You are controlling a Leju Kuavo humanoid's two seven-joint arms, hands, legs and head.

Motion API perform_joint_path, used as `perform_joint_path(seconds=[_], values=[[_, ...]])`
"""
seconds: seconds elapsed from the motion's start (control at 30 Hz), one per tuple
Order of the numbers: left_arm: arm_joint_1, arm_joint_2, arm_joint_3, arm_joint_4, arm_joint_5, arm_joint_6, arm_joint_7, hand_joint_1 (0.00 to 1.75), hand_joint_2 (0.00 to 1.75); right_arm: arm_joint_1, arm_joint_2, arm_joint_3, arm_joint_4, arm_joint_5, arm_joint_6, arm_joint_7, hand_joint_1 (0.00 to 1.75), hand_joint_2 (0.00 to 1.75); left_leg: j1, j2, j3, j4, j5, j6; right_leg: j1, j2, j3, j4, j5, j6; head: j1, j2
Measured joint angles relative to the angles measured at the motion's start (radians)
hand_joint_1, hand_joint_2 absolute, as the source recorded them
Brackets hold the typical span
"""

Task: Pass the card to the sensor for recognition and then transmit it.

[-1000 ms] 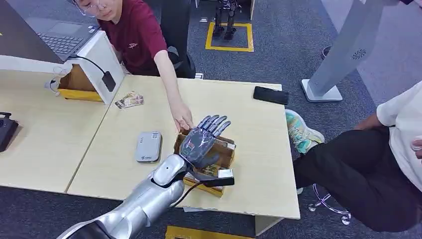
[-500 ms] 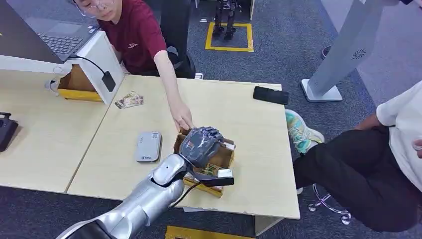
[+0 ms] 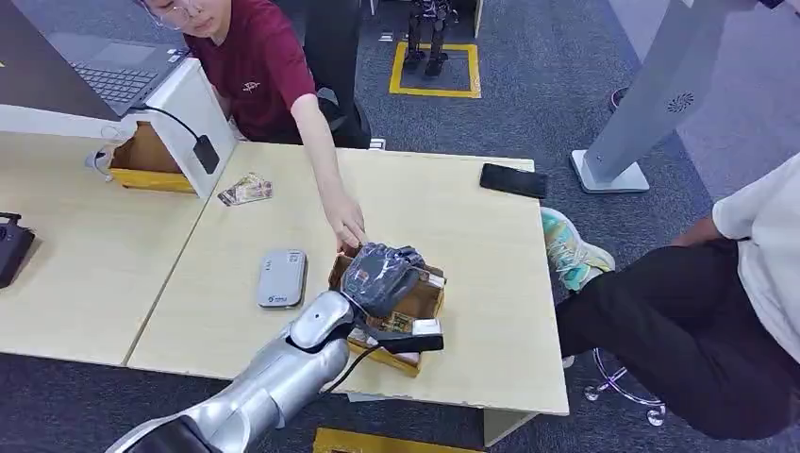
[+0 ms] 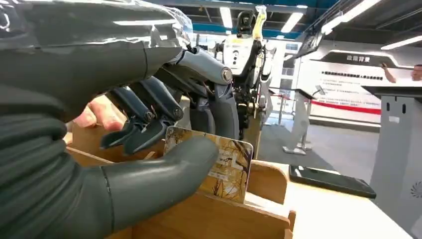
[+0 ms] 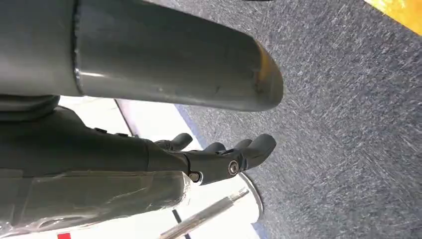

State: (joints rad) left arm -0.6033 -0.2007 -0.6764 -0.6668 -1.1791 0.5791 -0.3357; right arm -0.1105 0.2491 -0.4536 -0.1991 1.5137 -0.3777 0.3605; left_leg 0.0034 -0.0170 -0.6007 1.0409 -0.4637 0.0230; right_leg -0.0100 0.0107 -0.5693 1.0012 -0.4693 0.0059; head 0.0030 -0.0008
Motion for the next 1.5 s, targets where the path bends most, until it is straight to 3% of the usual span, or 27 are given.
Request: perform_joint_path(seconds=[0.17,0.33,0.47,0.63,0.83,1.03,1.3,1.5], values=[[-0.050,0.022,0.000,-0.060,0.064,-0.100,-0.019,1.75,1.75,0.001,0.000,-0.007,0.000,0.000,0.000,-0.005,0.00,0.00,0.000,0.000,0.000,0.000,0.001,0.000,0.000,0.000,0.000,0.000,0.001,0.000,0.000,0.000],[-0.154,0.073,0.000,-0.137,0.079,-0.177,0.005,1.75,1.75,0.001,0.000,-0.016,0.000,0.000,0.000,-0.011,0.00,0.00,0.000,0.000,0.000,0.000,0.001,-0.001,0.000,0.000,0.000,0.001,0.001,-0.001,0.000,0.000],[-0.223,0.100,0.007,-0.152,0.088,-0.216,0.018,1.75,1.75,0.002,0.000,-0.020,0.000,0.000,0.002,-0.012,0.00,0.00,0.000,0.000,0.000,0.000,0.002,-0.001,0.000,0.000,0.000,0.002,0.001,-0.001,0.000,0.000],[-0.281,0.117,0.021,-0.147,0.082,-0.214,0.054,1.75,1.75,0.001,0.000,-0.021,0.000,0.000,0.013,-0.013,0.00,0.00,0.000,-0.001,0.000,0.000,0.002,-0.001,0.000,0.000,0.000,0.002,0.001,-0.001,0.000,0.000],[-0.368,0.118,0.055,-0.033,0.042,-0.161,0.129,1.75,1.75,0.001,0.001,-0.018,0.000,0.000,0.022,-0.019,0.00,0.00,0.000,0.000,0.000,0.000,0.002,-0.001,0.000,0.000,0.000,0.002,0.001,-0.001,-0.001,0.000],[-0.445,0.116,0.093,0.097,0.022,-0.164,0.187,1.75,1.75,0.000,0.001,0.003,0.000,0.000,0.037,-0.013,0.00,0.00,0.000,-0.001,0.000,0.000,0.002,-0.002,0.000,0.000,0.000,0.002,0.002,-0.001,0.000,0.000],[-0.527,0.109,0.120,0.221,-0.048,-0.174,0.347,1.75,1.75,-0.003,0.002,0.035,0.000,0.000,0.053,-0.011,0.00,0.00,0.000,-0.001,0.000,0.000,0.002,-0.002,0.000,0.000,0.000,0.002,0.002,-0.001,0.000,0.000],[-0.551,0.116,0.150,0.275,-0.068,-0.172,0.399,1.75,1.75,-0.004,0.002,0.054,0.000,0.000,0.056,-0.003,0.00,0.00,0.000,0.000,0.000,0.000,0.003,-0.002,0.000,0.000,0.000,0.002,0.002,-0.002,0.000,0.000]])
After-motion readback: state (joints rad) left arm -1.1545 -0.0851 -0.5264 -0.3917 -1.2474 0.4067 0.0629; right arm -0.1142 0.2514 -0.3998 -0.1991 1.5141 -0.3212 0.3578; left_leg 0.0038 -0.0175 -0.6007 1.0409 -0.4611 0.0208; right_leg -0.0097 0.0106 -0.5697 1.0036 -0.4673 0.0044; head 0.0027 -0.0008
